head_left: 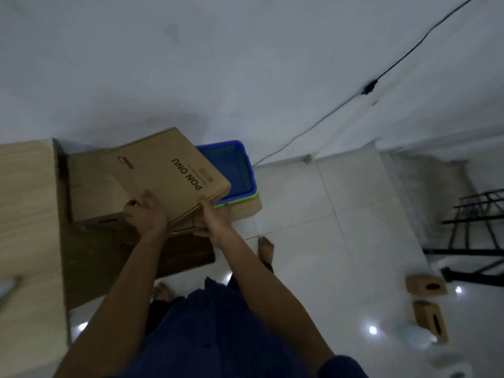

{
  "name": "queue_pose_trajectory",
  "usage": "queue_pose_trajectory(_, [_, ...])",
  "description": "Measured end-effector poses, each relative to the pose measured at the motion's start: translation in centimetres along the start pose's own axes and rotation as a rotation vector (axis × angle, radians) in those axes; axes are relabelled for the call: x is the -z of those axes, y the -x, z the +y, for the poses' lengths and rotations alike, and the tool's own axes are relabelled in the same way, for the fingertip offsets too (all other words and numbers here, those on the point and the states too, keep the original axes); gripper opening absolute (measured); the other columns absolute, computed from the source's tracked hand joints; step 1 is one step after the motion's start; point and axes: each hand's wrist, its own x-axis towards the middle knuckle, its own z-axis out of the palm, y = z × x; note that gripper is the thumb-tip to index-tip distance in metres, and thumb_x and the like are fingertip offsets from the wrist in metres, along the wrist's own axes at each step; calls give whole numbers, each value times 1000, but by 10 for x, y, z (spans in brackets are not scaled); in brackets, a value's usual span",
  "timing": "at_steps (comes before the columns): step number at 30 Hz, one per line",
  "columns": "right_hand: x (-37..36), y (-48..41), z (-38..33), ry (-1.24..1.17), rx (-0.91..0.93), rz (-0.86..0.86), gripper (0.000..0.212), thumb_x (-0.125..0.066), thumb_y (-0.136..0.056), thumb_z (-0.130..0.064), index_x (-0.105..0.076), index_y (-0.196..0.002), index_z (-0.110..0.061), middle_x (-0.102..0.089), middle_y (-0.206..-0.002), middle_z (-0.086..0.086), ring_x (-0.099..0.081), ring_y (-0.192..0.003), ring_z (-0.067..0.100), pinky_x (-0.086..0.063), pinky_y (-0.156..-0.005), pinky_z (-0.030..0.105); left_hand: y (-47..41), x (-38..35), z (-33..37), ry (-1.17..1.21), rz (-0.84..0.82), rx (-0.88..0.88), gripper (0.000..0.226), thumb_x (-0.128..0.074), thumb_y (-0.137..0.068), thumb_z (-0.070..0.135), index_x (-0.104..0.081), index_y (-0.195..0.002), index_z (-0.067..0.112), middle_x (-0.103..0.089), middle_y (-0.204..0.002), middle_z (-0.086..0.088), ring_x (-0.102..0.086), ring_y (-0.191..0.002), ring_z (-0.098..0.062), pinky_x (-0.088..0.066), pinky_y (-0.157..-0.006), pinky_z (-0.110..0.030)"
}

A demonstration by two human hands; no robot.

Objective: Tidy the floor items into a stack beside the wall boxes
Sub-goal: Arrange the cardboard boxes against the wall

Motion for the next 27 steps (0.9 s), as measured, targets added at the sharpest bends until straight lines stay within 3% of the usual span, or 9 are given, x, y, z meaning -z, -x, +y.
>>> queue_pose_trajectory(2, [-40,13,28,-46,-38,-52,66,-71,-88,-42,-30,-139,-31,-54,-141,6,-60,-120,30,-59,-86,53,-11,19,-7,11,-58,-17,58,-44,-103,45,-40,-141,1,-46,-145,-23,-52,-126,-37,-41,-92,-33])
queue_pose_trajectory(4, [-71,16,50,-94,18,2,60,-73,-89,-35,-33,-134,-27,-55,-141,5,-59,-121,28,-58,-90,56,-26,32,-19,-8,-124,-11,58,-43,-104,43,-37,-143,0,-45,-145,-24,-51,-127,-37,-39,-89,-30])
queue_pose_trajectory(7, [-99,11,69,-111,29,47,77,-72,-91,-28,-23,-150,-26,-52,-146,6,-55,-127,30,-53,-97,58,-55,54,-33,-159,-247,-59,61,-45,-105,36,-26,-151,1,-36,-151,-26,-44,-133,-40,-38,-102,-35])
queue_pose_trajectory(10, [-115,-12,84,-56,37,61,91,-70,-93,-24,-7,-158,-26,-46,-152,7,-49,-134,29,-45,-108,56,-98,74,-53,-455,-303,-394,81,-59,-96,29,-11,-158,6,-27,-152,-31,-37,-133,-48,-34,-109,-47])
queue_pose_trajectory(13, [-130,-40,99,14,35,56,95,-71,-93,-22,-4,-159,-29,-43,-154,6,-46,-137,28,-43,-110,56,-153,81,-68,-732,-357,-687,89,-58,-91,42,-5,-160,22,-16,-161,-28,-23,-144,-48,-23,-114,-61])
queue_pose_trajectory(16, [-143,-73,110,56,31,26,92,-69,-93,-19,-5,-158,-35,-42,-153,4,-45,-137,27,-43,-110,57,-203,73,-75,-890,-423,-817,87,-42,-87,57,-4,-161,30,-4,-165,-23,-9,-150,-46,-11,-118,-63])
queue_pose_trajectory(20, [-153,-114,111,138,101,10,89,-66,-94,-17,-8,-158,-37,-44,-152,3,-44,-138,24,-41,-112,54,-254,50,-80,-964,-449,-876,85,-31,-89,63,-10,-160,23,-8,-165,-24,-10,-150,-47,-9,-119,-66])
queue_pose_trajectory(24, [-153,-154,92,293,208,74,76,-59,-99,-25,-13,-160,-31,-48,-150,3,-46,-136,24,-40,-114,45,-300,26,-75,-979,-459,-1024,86,-30,-88,71,-7,-161,31,-16,-163,-20,-17,-149,-44,-14,-118,-62])
queue_pose_trajectory(27, [-154,-177,79,355,225,72,68,-53,-101,-20,-19,-159,-32,-52,-147,4,-49,-133,25,-42,-111,40,-322,17,-69,-1026,-471,-1097,89,-30,-85,75,-8,-161,33,-13,-163,-20,-19,-147,-44,-16,-118,-59])
